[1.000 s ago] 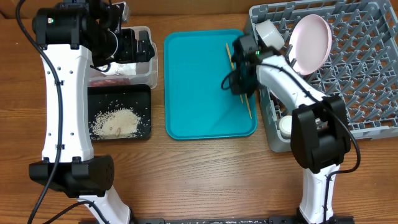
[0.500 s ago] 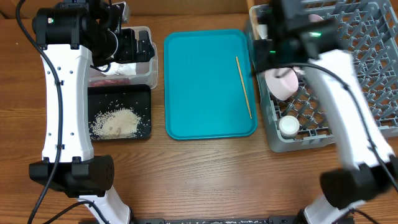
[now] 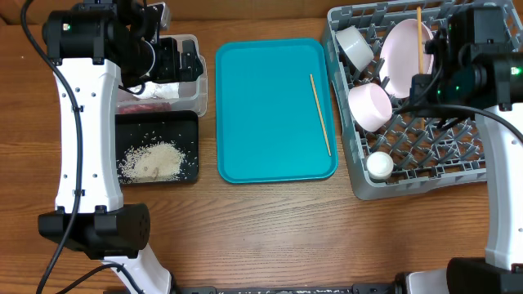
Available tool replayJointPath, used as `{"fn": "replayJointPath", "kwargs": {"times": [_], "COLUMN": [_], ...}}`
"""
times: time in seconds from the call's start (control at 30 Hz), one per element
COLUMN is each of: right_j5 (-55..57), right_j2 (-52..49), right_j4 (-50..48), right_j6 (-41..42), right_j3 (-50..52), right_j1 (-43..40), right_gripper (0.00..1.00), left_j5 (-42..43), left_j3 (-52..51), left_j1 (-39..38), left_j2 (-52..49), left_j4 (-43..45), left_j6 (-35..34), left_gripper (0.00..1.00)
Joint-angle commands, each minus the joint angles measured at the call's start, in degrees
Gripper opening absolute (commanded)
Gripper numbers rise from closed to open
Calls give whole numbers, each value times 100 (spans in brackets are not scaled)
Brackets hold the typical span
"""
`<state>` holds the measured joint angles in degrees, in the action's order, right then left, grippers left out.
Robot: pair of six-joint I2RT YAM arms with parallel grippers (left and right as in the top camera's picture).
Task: Sort waste into correct bins and load items into the dishwasher
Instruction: 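Carry the chopstick to the rack and insert it upright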
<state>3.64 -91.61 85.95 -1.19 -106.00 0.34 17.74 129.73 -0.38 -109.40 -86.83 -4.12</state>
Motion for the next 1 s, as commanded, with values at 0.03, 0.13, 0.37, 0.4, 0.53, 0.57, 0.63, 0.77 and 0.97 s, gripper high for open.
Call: {"fn": "replayJointPath", "kwargs": {"times": [0.03, 0.13, 0.37, 0.4, 0.53, 0.57, 0.63, 0.77, 0.97], "right_j5": [76, -17, -70, -70, -68, -70, -72, -822, -2898], "right_j2": [22, 20, 9, 9, 9, 9, 9, 11, 9], "right_j4": [-509, -909, -1217, -1231, -1250, -1263, -1320, -1464, -1867], "right_j6": [-612, -831, -822, -774, -516, -470, -369, -286, -286], "right_j3": [909, 1569, 2048, 2048, 2048, 2048, 2046, 1784, 966], "right_j1": [-411, -645, -761, -758, -761, -761, -758, -739, -328], "right_gripper": [4, 4, 16, 20, 58, 60, 62, 66, 60], "left_j5": [-33, -33, -33, -33, -33, -33, -33, -33, -33], "left_j3": [-28, -28, -28, -28, -28, -28, -28, -28, -28], "left_j1": [-28, -28, -28, -28, -28, -28, -28, -28, -28], "left_j2": [33, 33, 33, 33, 33, 33, 33, 33, 33], "left_j4": [9, 9, 9, 9, 9, 9, 9, 9, 9], "left_j6": [-17, -17, -17, -17, -17, -17, -17, -17, -17], "left_gripper": [100, 100, 100, 100, 100, 100, 100, 100, 100]}}
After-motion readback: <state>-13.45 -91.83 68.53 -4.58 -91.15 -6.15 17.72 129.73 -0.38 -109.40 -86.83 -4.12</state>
